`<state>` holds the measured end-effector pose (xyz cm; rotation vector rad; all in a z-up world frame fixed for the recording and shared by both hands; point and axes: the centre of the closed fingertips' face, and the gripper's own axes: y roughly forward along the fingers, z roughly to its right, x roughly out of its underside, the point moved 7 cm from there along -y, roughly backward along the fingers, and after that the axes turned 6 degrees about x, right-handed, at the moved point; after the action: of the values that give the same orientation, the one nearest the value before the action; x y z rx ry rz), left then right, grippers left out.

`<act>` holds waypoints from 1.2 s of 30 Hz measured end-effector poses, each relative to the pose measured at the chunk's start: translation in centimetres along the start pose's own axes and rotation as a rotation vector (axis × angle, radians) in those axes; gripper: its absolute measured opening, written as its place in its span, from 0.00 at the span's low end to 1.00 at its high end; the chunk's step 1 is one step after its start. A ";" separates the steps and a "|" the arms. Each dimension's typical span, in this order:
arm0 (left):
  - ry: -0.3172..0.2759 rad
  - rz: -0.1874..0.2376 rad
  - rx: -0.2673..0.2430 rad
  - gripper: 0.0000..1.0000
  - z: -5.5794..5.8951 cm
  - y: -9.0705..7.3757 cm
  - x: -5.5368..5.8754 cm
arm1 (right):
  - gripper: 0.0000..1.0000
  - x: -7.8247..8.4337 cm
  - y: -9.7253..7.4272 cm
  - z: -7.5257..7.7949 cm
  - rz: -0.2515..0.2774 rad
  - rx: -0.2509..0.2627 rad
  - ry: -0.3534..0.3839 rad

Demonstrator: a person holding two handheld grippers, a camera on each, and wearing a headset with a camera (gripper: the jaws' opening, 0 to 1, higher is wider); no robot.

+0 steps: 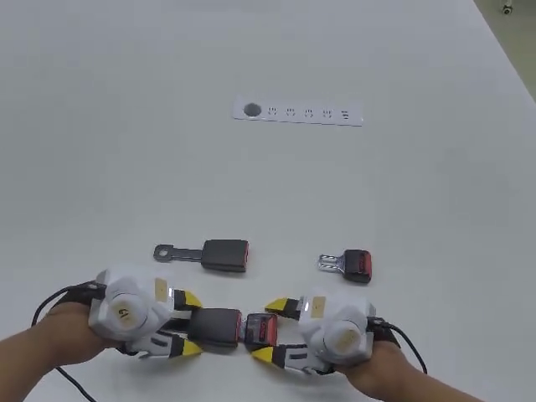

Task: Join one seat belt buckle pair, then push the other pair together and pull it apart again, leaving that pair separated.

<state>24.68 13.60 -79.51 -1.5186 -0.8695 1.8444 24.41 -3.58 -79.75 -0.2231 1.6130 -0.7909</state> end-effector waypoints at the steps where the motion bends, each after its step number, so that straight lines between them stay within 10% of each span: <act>1: -0.008 0.011 -0.002 0.45 0.0 -0.2 -0.1 | 0.62 -0.4 -0.4 0.3 0.033 0.014 0.030; 3: -0.048 0.106 -0.036 0.54 -0.2 -0.9 -0.9 | 0.76 -0.8 -1.3 1.3 0.056 0.054 0.066; 7: -0.059 0.135 -0.102 0.66 -1.0 -2.7 -1.1 | 0.81 -0.6 -3.0 2.7 0.058 0.077 0.047; 20: -0.028 0.152 -0.181 0.83 -5.5 -5.3 -2.3 | 0.83 0.6 -6.7 8.2 0.015 0.104 0.027; 36: -0.006 0.110 -0.140 0.81 -8.8 -3.0 -2.6 | 0.73 5.5 -9.1 13.6 -0.126 0.110 0.061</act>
<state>33.94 14.43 -76.73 -1.6779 -0.9528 1.9001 33.21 -18.39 -78.70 -0.2249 1.6184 -0.9883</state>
